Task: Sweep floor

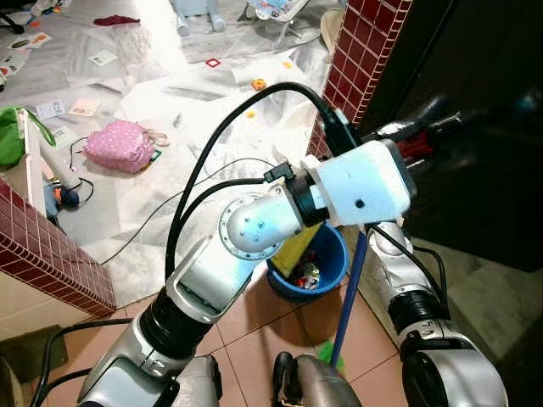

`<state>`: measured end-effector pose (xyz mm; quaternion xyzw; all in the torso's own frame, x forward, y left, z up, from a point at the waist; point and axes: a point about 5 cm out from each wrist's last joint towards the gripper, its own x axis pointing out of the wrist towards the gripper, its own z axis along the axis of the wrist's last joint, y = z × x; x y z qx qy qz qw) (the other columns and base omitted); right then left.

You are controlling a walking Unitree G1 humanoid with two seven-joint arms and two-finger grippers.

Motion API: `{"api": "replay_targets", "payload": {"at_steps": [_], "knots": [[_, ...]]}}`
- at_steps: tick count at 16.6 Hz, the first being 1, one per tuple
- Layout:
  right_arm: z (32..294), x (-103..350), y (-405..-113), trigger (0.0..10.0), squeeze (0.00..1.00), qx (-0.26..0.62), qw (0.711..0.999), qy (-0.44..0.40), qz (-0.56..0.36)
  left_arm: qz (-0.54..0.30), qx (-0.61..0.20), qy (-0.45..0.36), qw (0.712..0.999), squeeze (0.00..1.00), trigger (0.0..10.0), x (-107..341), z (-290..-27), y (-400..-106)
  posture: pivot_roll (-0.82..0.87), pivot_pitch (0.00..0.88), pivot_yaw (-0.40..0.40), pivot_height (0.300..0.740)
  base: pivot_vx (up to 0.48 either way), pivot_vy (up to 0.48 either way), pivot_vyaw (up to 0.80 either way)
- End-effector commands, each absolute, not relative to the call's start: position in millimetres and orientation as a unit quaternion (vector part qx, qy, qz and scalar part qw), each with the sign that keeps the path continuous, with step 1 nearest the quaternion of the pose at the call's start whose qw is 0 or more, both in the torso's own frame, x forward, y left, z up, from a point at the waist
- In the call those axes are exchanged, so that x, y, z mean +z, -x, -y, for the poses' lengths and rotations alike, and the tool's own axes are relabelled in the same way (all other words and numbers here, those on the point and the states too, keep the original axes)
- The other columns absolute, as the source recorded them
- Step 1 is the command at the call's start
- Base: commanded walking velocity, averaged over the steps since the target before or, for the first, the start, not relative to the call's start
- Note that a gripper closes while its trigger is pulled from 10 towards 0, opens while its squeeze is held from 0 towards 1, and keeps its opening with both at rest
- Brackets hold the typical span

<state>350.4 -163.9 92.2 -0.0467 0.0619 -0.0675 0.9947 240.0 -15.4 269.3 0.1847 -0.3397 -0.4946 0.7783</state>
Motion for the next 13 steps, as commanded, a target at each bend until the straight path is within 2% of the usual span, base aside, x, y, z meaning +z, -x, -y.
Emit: {"api": "replay_targets", "payload": {"at_steps": [1,4,6,7,8,9,10,11,13], "knots": [[165,100,-355,10.0,0.00,-0.064,0.995,0.069,-0.044,0.364,-0.504,-0.184,0.762,0.00,10.0,279,17,-230,0.04,0.131,-0.064,0.740,0.000,0.000,0.00],[165,101,-356,10.0,0.00,-0.066,0.995,0.068,-0.043,0.360,-0.443,-0.123,0.812,0.00,10.0,292,7,-248,0.04,0.123,-0.063,0.740,0.000,0.000,0.00],[165,101,-357,10.0,0.00,-0.067,0.994,0.070,-0.043,0.379,-0.444,-0.147,0.799,0.00,10.0,296,5,-247,0.04,0.122,-0.063,0.740,0.000,0.000,0.00],[164,101,-357,10.0,0.00,-0.067,0.994,0.070,-0.042,0.402,-0.411,-0.145,0.806,0.00,10.0,305,-2,-251,0.04,0.122,-0.061,0.740,0.000,0.000,0.00],[164,101,-357,10.0,0.00,-0.067,0.994,0.069,-0.042,0.376,-0.403,-0.102,0.828,0.00,10.0,310,-10,-260,0.04,0.121,-0.059,0.740,0.000,0.000,0.00],[164,100,-357,10.0,0.00,-0.067,0.994,0.069,-0.042,0.329,-0.462,-0.153,0.809,0.00,10.0,289,0,-258,0.05,0.121,-0.061,0.740,0.000,0.000,0.00],[162,100,-357,10.0,0.00,-0.065,0.995,0.069,-0.043,0.303,-0.514,-0.216,0.773,0.00,10.0,267,8,-249,0.05,0.120,-0.062,0.740,0.000,0.000,0.00],[162,100,-358,10.0,0.00,-0.064,0.995,0.068,-0.043,0.301,-0.502,-0.176,0.792,0.00,10.0,267,8,-248,0.05,0.120,-0.061,0.740,0.000,0.000,0.00],[162,101,-358,10.0,0.00,-0.065,0.995,0.067,-0.042,0.317,-0.484,-0.153,0.802,0.00,10.0,276,7,-249,0.05,0.120,-0.061,0.740,0.000,0.000,0.00]]}}
